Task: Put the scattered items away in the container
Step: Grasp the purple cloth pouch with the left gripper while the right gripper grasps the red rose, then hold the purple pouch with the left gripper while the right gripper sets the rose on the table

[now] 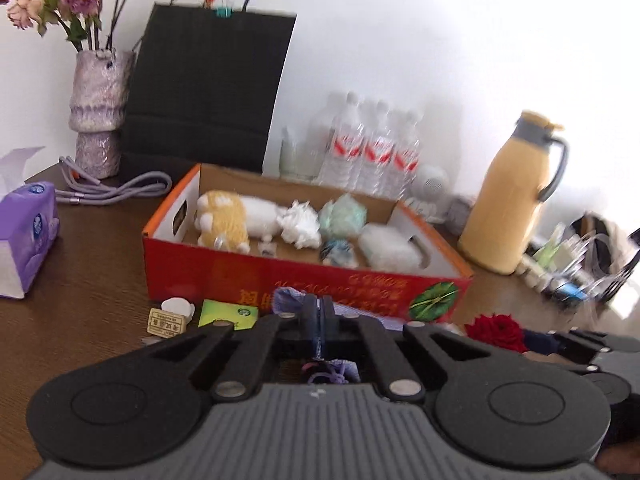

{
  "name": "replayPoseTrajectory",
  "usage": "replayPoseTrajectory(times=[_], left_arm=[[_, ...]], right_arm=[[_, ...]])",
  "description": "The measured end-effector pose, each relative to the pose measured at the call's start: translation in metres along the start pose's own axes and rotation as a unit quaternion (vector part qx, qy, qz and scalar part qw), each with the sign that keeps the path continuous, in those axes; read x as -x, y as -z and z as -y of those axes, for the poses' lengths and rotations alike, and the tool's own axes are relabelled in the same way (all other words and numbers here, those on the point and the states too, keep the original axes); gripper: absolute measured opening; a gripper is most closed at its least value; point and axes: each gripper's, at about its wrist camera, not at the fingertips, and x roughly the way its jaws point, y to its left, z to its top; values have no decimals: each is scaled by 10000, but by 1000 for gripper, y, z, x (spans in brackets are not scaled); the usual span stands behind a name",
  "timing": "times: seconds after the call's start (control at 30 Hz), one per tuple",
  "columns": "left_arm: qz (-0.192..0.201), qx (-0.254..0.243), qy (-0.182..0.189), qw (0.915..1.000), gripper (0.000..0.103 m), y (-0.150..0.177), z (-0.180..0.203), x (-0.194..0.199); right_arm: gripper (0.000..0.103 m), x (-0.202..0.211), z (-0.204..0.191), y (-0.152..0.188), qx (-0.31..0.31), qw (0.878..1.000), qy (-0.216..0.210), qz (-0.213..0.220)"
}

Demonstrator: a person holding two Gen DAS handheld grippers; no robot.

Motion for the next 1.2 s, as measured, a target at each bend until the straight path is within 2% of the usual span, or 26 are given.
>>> replayPoseTrajectory(times=[0.07,0.13,0.2,0.23,0.3,0.37,0.43,0.47,0.5,0.57,0.63,0.7,0.8,0.87,0.97,1.0,1.07,1.13,1.2], left_arm=[[182,169,204,9995,2,4,0,37],[113,229,161,9995,2,18,-1,68],[-217,224,61,9995,2,39,-5,89],[-414,161,-105,9990,2,53,-7,98],[-787,-141,-512,9955,3,83,-9,113],[-1118,-442,-555,9912,6,107,-12,123],[-1223,-657,-551,9888,17,115,-13,129],[-1155,-736,-487,9894,37,113,-13,132],[-1078,-859,-385,9897,66,110,-10,132],[-985,-1288,-118,9867,80,103,1,128],[-790,-1854,333,9789,84,104,15,120],[-749,-2240,577,9700,84,104,24,101],[-1385,-2219,1027,9597,84,99,23,68],[-1714,-2283,1382,9484,84,98,20,58],[-2024,-2463,1754,9315,86,104,15,59],[-2064,-2501,1767,9293,85,107,14,59],[-1958,-2604,1551,9326,82,114,16,60],[-1912,-2426,1271,9426,71,114,16,62],[-1854,-2311,1008,9498,46,113,17,65]], right_arm=[[47,26,-2,2,-108,9998,-117,142],[47,47,-5,9,-138,9995,-244,169],[47,63,-8,19,-188,9991,-358,110],[47,69,-11,25,-190,9989,-431,46],[48,76,-17,38,-56,9981,-594,-144],[48,78,-22,48,87,9974,-662,-268],[48,79,-25,55,91,9972,-660,-336],[48,80,-25,57,22,9972,-653,-353],[48,82,-24,58,-63,9973,-640,-358],[48,85,-22,59,-208,9972,-626,-348],[48,90,-20,60,-238,9975,-585,-315],[49,94,-18,60,-218,9977,-570,-301],[50,99,-16,62,-132,9980,-502,-358],[50,104,-12,63,-123,9982,-479,-343],[50,109,-7,64,-217,9983,-439,-312],[50,108,-5,65,-245,9983,-413,-322],[50,105,-4,65,-288,9983,-374,-343],[50,100,-5,65,-294,9981,-364,-405],[50,97,-7,66,-238,9981,-344,-449]])
